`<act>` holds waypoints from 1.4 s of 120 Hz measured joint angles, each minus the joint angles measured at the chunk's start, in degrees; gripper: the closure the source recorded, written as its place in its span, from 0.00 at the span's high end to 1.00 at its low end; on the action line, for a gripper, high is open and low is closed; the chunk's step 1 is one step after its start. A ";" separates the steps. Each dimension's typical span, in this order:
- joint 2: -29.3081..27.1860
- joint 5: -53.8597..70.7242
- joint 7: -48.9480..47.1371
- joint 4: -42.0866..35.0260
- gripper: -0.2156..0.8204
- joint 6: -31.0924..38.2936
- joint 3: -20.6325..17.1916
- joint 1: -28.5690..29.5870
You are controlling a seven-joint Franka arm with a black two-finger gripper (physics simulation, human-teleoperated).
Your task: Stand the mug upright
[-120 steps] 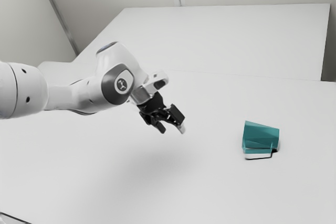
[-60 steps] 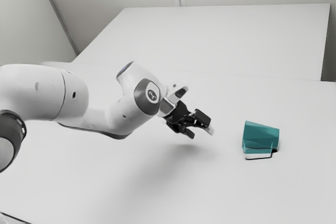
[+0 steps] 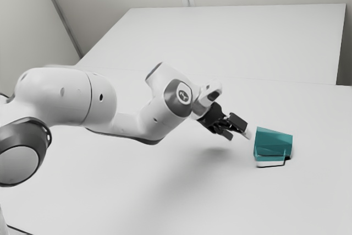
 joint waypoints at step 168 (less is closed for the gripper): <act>9.86 2.00 3.51 15.09 0.07 -0.79 -3.87 0.07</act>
